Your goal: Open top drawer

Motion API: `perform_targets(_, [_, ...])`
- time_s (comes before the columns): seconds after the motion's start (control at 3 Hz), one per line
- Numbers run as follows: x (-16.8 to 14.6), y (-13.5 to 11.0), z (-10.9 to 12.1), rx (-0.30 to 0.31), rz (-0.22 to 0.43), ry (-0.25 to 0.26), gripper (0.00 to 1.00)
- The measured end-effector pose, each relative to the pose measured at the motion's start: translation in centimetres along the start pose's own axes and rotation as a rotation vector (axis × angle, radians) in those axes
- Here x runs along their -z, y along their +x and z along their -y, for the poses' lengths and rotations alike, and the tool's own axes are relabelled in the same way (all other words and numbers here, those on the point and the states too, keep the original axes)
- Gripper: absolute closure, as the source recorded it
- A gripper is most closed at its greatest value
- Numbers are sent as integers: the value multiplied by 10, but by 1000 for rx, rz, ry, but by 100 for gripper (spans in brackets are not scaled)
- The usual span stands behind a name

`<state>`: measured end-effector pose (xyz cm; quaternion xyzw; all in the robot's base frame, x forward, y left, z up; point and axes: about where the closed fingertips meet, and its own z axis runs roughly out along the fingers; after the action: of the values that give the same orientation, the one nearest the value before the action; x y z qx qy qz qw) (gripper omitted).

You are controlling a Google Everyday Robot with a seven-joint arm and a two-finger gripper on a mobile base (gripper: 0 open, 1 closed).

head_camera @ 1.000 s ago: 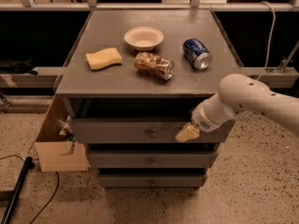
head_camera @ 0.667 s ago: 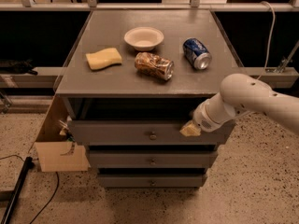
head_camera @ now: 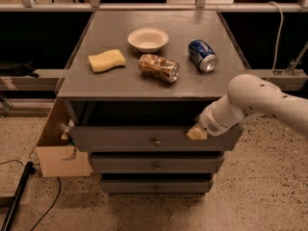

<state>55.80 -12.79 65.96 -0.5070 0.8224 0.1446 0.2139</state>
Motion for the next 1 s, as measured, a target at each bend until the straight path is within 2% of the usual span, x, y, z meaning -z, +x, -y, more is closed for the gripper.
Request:
perform_targets(0.33, [0,0,0,0,0,0,82])
perform_targets(1.0, [0,-2,2,5,-10,-2,36])
